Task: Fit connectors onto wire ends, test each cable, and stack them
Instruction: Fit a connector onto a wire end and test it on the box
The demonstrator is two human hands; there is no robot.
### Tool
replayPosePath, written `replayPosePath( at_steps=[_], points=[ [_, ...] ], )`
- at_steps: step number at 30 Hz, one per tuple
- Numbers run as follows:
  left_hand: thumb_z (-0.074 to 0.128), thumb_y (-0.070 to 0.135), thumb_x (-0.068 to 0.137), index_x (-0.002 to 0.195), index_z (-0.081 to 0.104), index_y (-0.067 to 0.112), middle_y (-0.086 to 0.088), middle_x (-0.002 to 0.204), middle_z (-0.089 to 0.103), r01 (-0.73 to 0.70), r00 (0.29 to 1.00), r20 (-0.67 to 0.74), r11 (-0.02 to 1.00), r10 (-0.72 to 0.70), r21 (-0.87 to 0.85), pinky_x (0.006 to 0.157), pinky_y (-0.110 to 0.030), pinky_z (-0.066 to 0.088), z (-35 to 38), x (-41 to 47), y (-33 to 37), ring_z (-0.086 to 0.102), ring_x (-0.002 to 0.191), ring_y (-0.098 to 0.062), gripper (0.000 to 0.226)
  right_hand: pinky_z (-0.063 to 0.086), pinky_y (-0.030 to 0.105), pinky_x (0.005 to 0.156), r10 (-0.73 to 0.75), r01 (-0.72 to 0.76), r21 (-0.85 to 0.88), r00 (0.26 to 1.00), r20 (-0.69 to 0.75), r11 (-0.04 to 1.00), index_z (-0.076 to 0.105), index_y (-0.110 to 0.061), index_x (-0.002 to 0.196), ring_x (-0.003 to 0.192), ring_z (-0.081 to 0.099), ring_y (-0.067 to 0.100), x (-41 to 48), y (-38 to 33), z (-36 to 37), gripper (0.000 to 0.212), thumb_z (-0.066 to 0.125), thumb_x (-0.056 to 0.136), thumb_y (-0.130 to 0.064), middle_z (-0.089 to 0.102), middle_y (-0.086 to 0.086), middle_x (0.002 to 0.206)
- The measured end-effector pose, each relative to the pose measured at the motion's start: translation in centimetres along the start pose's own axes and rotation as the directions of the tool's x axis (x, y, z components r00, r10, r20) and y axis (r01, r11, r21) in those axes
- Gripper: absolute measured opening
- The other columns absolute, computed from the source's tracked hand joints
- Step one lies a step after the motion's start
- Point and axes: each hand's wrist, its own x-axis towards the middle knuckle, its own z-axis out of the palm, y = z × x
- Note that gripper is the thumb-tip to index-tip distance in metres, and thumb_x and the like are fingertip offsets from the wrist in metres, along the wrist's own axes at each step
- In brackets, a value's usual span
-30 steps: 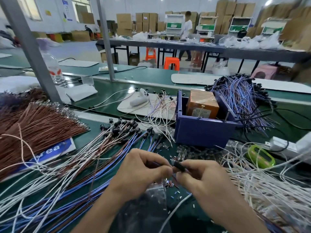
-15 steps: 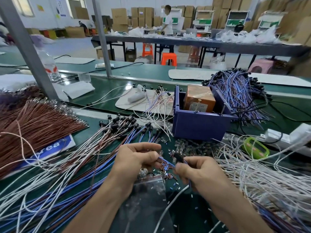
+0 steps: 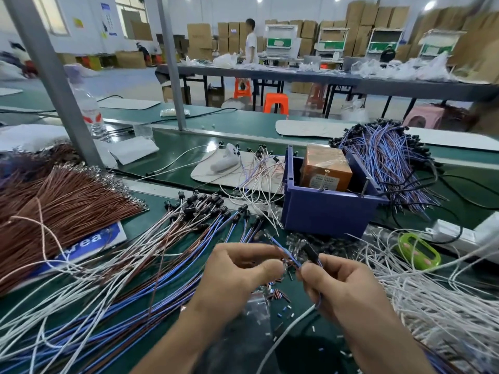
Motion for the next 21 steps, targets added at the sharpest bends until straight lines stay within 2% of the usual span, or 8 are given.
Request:
replayPosePath(
  at_steps=[3,6,10,11,13,16,18,21],
  points=[
    [0.081,0.016,0.070,0.086,0.085,0.013,-0.012,0.088,0.080,0.041,0.995,0.095,0.992,-0.030,-0.117,0.074,-0.020,0.056,0.2,0.0,-0.1,0.077,0.082,-0.017,0.017,0.029,0.015,0.043,-0.062,0.065,-0.073,0.997,0.044,0.995,0.064,-0.012,0.058,0.043,0.036,0.008,0.0,-0.1,0.2,0.037,0.068,0.094,-0.013,0.054,0.005,0.051],
    [0.082,0.013,0.067,0.083,0.082,0.003,-0.017,0.082,0.078,0.058,0.996,0.076,0.979,-0.043,-0.194,0.070,-0.021,0.056,0.1,0.1,-0.2,0.075,0.074,-0.018,0.019,0.027,0.012,0.042,-0.061,0.070,-0.107,0.995,0.082,0.992,0.064,-0.014,0.053,0.038,0.035,0.005,0.0,-0.3,0.5,0.040,0.069,0.093,-0.014,0.050,-0.003,0.045],
    [0.086,0.019,0.069,0.080,0.082,0.006,-0.014,0.078,0.077,0.049,0.998,0.039,0.978,-0.041,-0.202,0.070,-0.021,0.054,0.2,0.3,-0.1,0.073,0.072,-0.017,0.017,0.026,0.010,0.040,-0.046,0.056,-0.116,0.995,0.087,0.992,0.071,-0.012,0.057,0.035,0.035,0.001,0.0,-0.4,0.6,0.034,0.071,0.091,-0.011,0.051,-0.005,0.043],
    [0.091,0.023,0.067,0.079,0.082,0.008,-0.013,0.077,0.077,0.042,0.999,0.013,0.976,-0.040,-0.213,0.070,-0.021,0.054,0.2,0.3,-0.2,0.072,0.072,-0.017,0.021,0.026,0.009,0.040,-0.038,0.049,-0.115,0.995,0.097,0.992,0.073,-0.011,0.059,0.035,0.036,0.001,0.0,-0.6,0.7,0.032,0.071,0.091,-0.008,0.053,-0.004,0.044],
    [0.087,0.032,0.067,0.080,0.082,0.013,-0.011,0.078,0.077,0.036,0.999,-0.018,0.976,-0.041,-0.215,0.071,-0.020,0.054,0.3,0.3,-0.2,0.073,0.074,-0.017,0.024,0.027,0.013,0.039,-0.007,0.015,-0.070,0.994,0.113,0.997,0.075,-0.012,0.063,0.036,0.038,0.004,-0.2,-1.0,0.8,0.027,0.070,0.090,-0.005,0.061,0.001,0.050],
    [0.088,0.023,0.071,0.082,0.083,0.015,-0.010,0.081,0.079,0.040,0.999,0.007,0.978,-0.040,-0.206,0.072,-0.019,0.054,0.9,-0.1,-0.4,0.075,0.078,-0.016,0.014,0.027,0.019,0.038,0.020,-0.016,-0.038,0.995,0.097,0.999,0.077,-0.014,0.072,0.039,0.036,0.010,-0.3,-1.1,0.7,0.020,0.070,0.090,-0.009,0.067,0.008,0.058],
    [0.082,0.016,0.070,0.086,0.084,0.012,-0.014,0.089,0.080,0.041,0.999,0.034,0.973,-0.034,-0.227,0.075,-0.021,0.056,1.2,-0.2,-0.5,0.077,0.083,-0.020,0.017,0.026,0.018,0.037,0.019,-0.019,-0.013,0.997,0.071,1.000,0.078,-0.015,0.071,0.037,0.033,0.009,-0.4,-0.9,0.8,0.023,0.069,0.091,-0.009,0.063,0.004,0.053],
    [0.091,0.012,0.064,0.084,0.084,0.008,-0.017,0.086,0.079,0.041,0.999,0.038,0.972,-0.033,-0.231,0.071,-0.022,0.057,1.3,-0.1,-0.2,0.076,0.077,-0.020,0.021,0.028,0.016,0.038,0.003,-0.002,-0.020,0.999,0.049,1.000,0.078,-0.018,0.069,0.036,0.035,0.006,-0.7,-1.2,1.0,0.025,0.069,0.091,-0.010,0.067,0.005,0.057]
  ],
)
